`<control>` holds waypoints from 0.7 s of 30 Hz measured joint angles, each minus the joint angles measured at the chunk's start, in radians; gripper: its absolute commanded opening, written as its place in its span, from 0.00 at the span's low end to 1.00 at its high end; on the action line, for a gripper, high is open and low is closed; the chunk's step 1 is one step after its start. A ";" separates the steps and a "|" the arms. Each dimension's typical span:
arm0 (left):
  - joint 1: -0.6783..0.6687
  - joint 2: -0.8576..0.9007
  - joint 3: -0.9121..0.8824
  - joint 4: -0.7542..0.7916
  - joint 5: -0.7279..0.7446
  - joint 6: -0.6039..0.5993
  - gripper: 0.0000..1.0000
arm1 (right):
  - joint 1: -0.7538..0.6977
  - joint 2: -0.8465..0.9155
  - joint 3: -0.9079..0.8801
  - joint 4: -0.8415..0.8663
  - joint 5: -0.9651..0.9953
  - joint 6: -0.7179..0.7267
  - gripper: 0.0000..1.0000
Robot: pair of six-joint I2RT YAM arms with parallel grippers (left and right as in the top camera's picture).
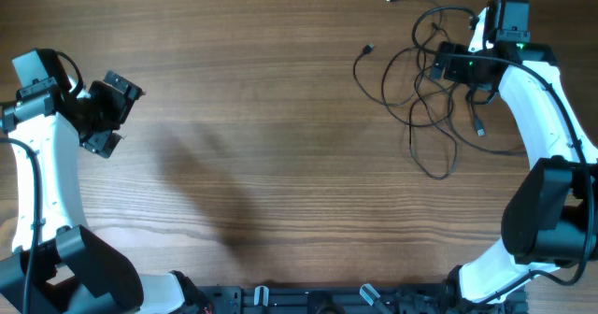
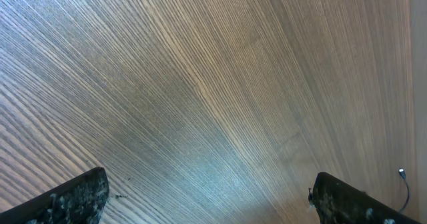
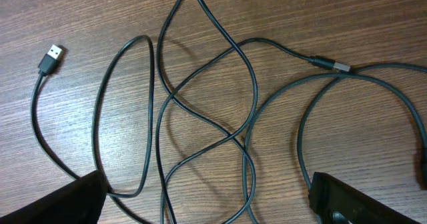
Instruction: Untangle cables
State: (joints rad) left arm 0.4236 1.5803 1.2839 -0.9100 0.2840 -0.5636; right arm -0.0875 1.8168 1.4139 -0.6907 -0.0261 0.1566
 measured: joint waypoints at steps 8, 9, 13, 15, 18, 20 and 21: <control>0.000 0.000 0.000 0.000 0.000 0.000 1.00 | 0.048 -0.501 -0.007 0.006 -0.001 0.000 1.00; 0.000 0.000 0.000 0.000 0.000 0.000 1.00 | 0.048 -0.611 -0.005 0.006 -0.001 0.000 1.00; 0.000 0.000 0.000 -0.002 0.000 0.000 1.00 | 0.048 -0.931 -0.001 -0.005 -0.001 0.000 1.00; 0.000 0.000 0.000 -0.002 0.000 0.000 1.00 | 0.048 -1.067 0.001 -0.026 -0.001 0.000 1.00; 0.000 0.000 0.000 -0.003 0.000 0.000 1.00 | 0.048 -1.188 0.006 -0.102 0.000 0.000 1.00; 0.000 0.000 0.000 -0.003 0.000 0.000 1.00 | 0.048 -1.209 -0.006 -0.190 0.000 0.000 1.00; 0.000 0.000 0.000 -0.001 0.000 0.000 1.00 | 0.048 -1.255 -0.057 -0.218 0.000 0.000 1.00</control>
State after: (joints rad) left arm 0.4236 1.5803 1.2839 -0.9108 0.2836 -0.5636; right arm -0.0399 0.5613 1.3567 -0.9089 -0.0257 0.1566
